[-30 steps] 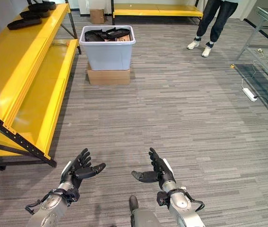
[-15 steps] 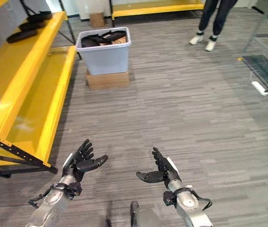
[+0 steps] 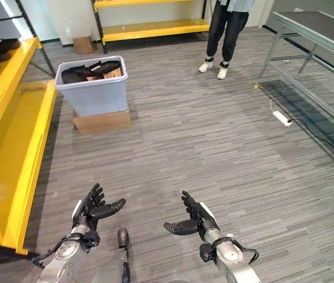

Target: Move parts from the plastic box to the shelf.

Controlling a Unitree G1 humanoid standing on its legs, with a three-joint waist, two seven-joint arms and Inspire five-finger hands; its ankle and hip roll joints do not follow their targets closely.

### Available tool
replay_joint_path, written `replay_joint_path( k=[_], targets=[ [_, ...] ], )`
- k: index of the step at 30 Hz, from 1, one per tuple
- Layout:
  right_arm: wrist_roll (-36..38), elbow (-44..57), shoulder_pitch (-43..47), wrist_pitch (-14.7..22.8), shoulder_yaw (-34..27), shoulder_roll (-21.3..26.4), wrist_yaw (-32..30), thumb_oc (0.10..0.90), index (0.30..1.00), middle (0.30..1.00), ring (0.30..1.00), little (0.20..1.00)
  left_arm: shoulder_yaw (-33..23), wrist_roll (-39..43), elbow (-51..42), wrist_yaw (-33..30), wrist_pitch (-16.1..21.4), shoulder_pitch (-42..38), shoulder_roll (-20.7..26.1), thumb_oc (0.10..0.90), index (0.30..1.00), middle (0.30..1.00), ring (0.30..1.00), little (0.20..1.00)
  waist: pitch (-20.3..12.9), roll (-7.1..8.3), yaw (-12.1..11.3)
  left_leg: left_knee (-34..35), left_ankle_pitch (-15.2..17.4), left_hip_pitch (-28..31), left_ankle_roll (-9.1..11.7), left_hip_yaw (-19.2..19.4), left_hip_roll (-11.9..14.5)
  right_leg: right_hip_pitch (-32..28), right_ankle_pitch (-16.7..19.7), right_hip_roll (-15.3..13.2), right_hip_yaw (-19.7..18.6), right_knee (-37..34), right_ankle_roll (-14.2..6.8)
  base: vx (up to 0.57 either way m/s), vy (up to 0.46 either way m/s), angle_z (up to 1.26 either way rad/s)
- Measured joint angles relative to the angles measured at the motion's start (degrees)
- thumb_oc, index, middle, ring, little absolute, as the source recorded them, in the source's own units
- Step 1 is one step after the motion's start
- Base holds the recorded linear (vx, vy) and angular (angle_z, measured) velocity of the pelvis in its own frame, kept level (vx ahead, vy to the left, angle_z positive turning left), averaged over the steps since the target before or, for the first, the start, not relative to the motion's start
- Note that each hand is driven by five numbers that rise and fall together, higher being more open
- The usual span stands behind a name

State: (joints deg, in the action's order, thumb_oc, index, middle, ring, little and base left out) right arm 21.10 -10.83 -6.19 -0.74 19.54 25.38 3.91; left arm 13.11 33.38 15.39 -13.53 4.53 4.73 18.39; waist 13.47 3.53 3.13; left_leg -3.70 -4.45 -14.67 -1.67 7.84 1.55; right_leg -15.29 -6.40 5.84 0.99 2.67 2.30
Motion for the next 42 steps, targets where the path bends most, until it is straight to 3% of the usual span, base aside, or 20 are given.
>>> replay_joint_path(
  k=[1,2,3,4,5,6,10,16,21,26,28,32,35,38,41,42],
  targets=[
    [0.38,-0.01,-0.03,-0.16,0.06,-0.03,-0.01,0.900,1.000,1.000,1.000,1.000,0.01,-0.01,-0.10,0.01,0.00,-0.06,0.00,0.900,1.000,1.000,1.000,1.000,-0.03,-0.14,0.34,-1.13,0.25,0.86,-2.40,1.15,-1.21,-0.89,-0.74,0.11,-0.01,0.22,-1.17,0.20,0.092,-0.13],
    [0.41,0.01,-0.16,-0.46,0.68,0.20,0.02,0.900,1.000,1.000,1.000,1.000,0.09,0.00,-0.18,0.04,-0.02,0.78,-0.15,0.900,1.000,1.000,1.000,1.000,-0.22,-2.33,1.34,-0.67,0.52,4.60,-6.95,1.13,-1.87,-1.31,-1.98,2.52,0.32,4.12,-2.81,0.23,0.118,-0.28],
    [0.42,0.01,-0.05,-0.50,0.97,0.21,0.01,0.900,1.000,1.000,1.000,1.000,0.11,-0.02,-0.47,0.09,-0.02,1.43,0.01,0.900,1.000,1.000,1.000,1.000,0.02,-4.98,1.18,2.46,-5.26,8.18,-10.57,-2.48,-0.54,0.95,-5.61,4.60,0.47,11.52,-3.60,0.24,0.124,-0.42],
    [0.50,0.18,-0.04,-0.57,1.31,-1.16,-0.13,0.900,1.000,1.000,1.000,1.000,-0.52,-0.02,-0.43,-0.08,-0.17,1.70,0.62,0.900,1.000,1.000,1.000,1.000,-0.55,-3.40,1.00,3.56,-6.53,8.98,-8.62,-1.94,-2.12,3.83,-10.53,2.12,0.85,15.88,-0.73,0.25,0.126,-0.39],
    [0.75,2.18,0.19,-0.35,0.89,-0.56,-0.13,0.900,1.000,1.000,1.000,1.000,-1.18,-0.02,-1.03,0.26,-0.37,1.05,0.01,0.900,1.000,1.000,1.000,1.000,-0.40,-3.42,1.64,5.38,-7.32,9.37,-8.12,-1.96,-3.75,7.46,-11.53,-0.62,1.02,16.38,-0.04,0.28,0.136,0.02],
    [0.93,2.20,-0.03,-0.20,-0.25,-0.89,-0.46,0.900,1.000,1.000,1.000,1.000,-1.13,-0.03,-1.54,1.26,-0.52,-0.02,-0.11,0.900,1.000,1.000,1.000,1.000,0.25,-4.45,2.18,6.03,-7.17,9.67,-6.64,-2.40,-5.38,9.66,-12.29,-3.39,1.46,16.27,-0.12,0.23,0.108,0.33],
    [0.92,1.97,-0.06,-0.96,0.03,-1.51,-0.98,0.900,1.000,1.000,1.000,1.000,-1.93,-0.16,-4.87,0.43,-0.56,-0.15,1.06,0.900,1.000,1.000,1.000,1.000,0.64,-4.64,-0.27,5.64,-5.83,10.67,-4.31,-3.42,-7.61,5.45,-11.56,-5.23,2.80,11.13,-0.49,0.14,0.039,0.25],
    [0.91,1.89,0.69,-0.88,-0.10,-3.02,-3.13,0.900,1.000,1.000,1.000,1.000,-3.11,-0.08,-5.42,-2.53,-0.91,0.06,0.93,0.900,1.000,1.000,1.000,1.000,1.98,-1.93,-1.89,4.37,-5.47,8.59,-4.22,-4.77,-7.98,4.62,-10.33,-5.02,4.24,7.51,-0.50,0.03,-0.030,0.14],
    [0.91,1.87,0.77,-0.88,-0.12,-3.00,-3.14,0.900,1.000,1.000,1.000,1.000,-3.27,-0.17,-5.43,-3.79,-0.92,0.79,0.89,0.900,1.000,1.000,1.000,1.000,2.03,-1.85,-2.05,3.37,-4.52,7.89,-3.55,-4.80,-7.97,4.64,-10.27,-5.00,4.27,7.21,-0.48,0.07,0.019,0.01],
    [0.90,1.86,0.69,-0.65,-0.22,-2.97,-2.93,0.900,1.000,1.000,1.000,1.000,-3.49,-0.44,-5.43,-3.24,-0.91,0.95,0.88,0.900,1.000,1.000,1.000,1.000,2.52,-1.21,-3.36,-1.06,-1.31,5.72,-3.77,-4.57,-8.50,3.91,-10.21,-5.43,4.49,6.31,-0.50,0.15,0.093,0.04],
    [0.90,1.87,0.98,-0.57,-0.24,-2.99,-2.65,0.900,1.000,1.000,1.000,1.000,-4.16,-0.44,-5.43,-3.18,-0.91,1.01,0.83,0.900,1.000,1.000,1.000,1.000,2.57,-1.15,-3.62,-3.12,0.73,4.83,-4.64,-4.15,-8.67,3.77,-10.23,-5.63,4.85,6.37,-0.54,0.13,0.100,0.08],
    [0.88,1.89,1.99,-0.04,-0.40,-3.01,-2.47,0.900,1.000,1.000,1.000,1.000,-5.01,-0.60,-5.40,-3.24,-0.94,0.52,0.72,0.900,1.000,1.000,1.000,1.000,2.66,-0.97,-4.05,-4.50,1.67,4.95,-5.25,-4.93,-9.92,2.99,-10.22,-6.39,5.14,6.98,-0.99,0.15,0.122,0.12],
    [0.92,1.92,2.70,-0.02,-0.38,-3.84,-2.58,0.900,1.000,1.000,1.000,1.000,-5.39,-1.23,-5.25,-3.22,-1.09,0.66,0.49,0.900,1.000,1.000,1.000,1.000,2.76,-0.37,-5.06,-4.87,4.23,7.12,-6.28,-5.62,-10.40,3.05,-10.16,-6.47,5.59,12.69,-1.39,0.17,0.195,0.22],
    [1.65,2.00,3.15,-0.02,-0.44,-5.36,-2.62,0.900,1.000,1.000,1.000,1.000,-6.83,-2.77,-5.31,-3.15,-1.64,0.66,0.61,0.900,1.000,1.000,1.000,1.000,2.30,0.46,-5.09,-3.55,4.25,9.59,-6.35,-6.76,-10.74,5.59,-9.99,-7.55,5.38,20.51,-2.71,0.08,0.140,0.10],
    [1.63,2.00,3.48,-0.37,-0.52,-6.65,-2.66,0.900,1.000,1.000,1.000,1.000,-7.90,-2.82,-5.24,-3.00,-1.71,0.31,0.58,0.900,1.000,1.000,1.000,1.000,1.86,1.16,-5.10,-3.24,3.94,10.09,-7.47,-6.45,-11.39,11.81,-9.53,-9.26,4.15,33.83,-7.60,0.11,0.188,-0.03],
    [1.56,1.89,3.56,-0.63,-0.56,-7.04,-2.64,0.900,1.000,1.000,1.000,1.000,-8.18,-2.82,-5.29,-2.31,-1.72,0.28,0.58,0.900,1.000,1.000,1.000,1.000,1.86,1.26,-5.36,-4.91,5.35,9.98,-8.89,-5.66,-11.70,15.08,-5.47,-11.29,4.31,42.63,-11.11,0.12,0.176,-0.24]
  ],
)
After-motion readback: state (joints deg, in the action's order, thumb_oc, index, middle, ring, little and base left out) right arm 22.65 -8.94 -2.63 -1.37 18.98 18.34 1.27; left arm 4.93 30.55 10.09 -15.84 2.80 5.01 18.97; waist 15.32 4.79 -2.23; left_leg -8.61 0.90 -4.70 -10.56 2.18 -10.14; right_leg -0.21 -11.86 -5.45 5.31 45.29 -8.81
